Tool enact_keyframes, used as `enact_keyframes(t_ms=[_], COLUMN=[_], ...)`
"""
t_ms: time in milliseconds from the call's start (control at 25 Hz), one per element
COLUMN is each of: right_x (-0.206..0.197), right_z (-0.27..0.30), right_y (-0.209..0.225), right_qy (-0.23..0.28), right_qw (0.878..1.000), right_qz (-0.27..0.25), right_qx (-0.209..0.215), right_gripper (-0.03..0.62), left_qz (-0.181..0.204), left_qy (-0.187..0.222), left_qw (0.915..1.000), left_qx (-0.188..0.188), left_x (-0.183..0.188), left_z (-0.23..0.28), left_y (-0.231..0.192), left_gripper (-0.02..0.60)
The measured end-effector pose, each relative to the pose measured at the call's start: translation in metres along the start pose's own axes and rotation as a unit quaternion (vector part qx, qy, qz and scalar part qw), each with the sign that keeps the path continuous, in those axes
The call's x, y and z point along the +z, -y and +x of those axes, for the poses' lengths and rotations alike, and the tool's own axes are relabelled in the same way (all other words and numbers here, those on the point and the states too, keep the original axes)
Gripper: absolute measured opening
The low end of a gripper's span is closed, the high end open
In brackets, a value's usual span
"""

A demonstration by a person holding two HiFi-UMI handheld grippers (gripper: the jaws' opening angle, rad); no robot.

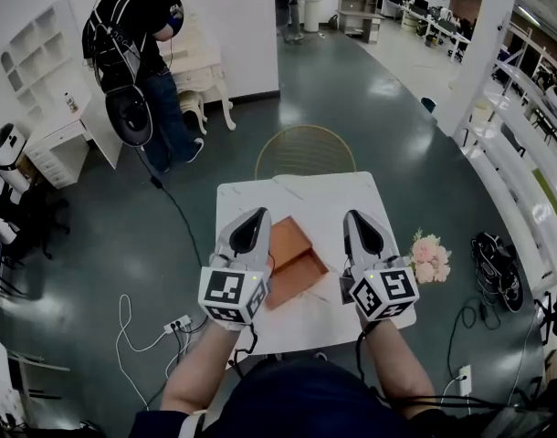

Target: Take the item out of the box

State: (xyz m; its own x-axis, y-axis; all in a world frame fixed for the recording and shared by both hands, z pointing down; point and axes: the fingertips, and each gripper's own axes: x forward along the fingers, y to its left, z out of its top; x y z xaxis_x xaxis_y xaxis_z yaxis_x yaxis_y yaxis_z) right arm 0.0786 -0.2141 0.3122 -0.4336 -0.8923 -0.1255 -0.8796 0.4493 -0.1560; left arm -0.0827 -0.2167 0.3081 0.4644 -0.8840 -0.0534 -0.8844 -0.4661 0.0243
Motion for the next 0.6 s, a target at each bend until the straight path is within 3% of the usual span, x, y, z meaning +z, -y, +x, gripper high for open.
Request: enact_keyframes(t_ms=[600], right_x=[0.0000], right_z=[0.0010], right_y=[-0.0045], right_qy=[0.006], right_qw=[1.000], right_qz=[-0.029], right_qx=[0.000], right_gripper=[0.002], left_qz=[-0.004], left_qy=[-0.005], left_qw=[1.0000], left_qx=[-0.002], left_x=[-0.0037], left_z=[0.0062], left_y=[-0.0023], left_gripper=[0.002])
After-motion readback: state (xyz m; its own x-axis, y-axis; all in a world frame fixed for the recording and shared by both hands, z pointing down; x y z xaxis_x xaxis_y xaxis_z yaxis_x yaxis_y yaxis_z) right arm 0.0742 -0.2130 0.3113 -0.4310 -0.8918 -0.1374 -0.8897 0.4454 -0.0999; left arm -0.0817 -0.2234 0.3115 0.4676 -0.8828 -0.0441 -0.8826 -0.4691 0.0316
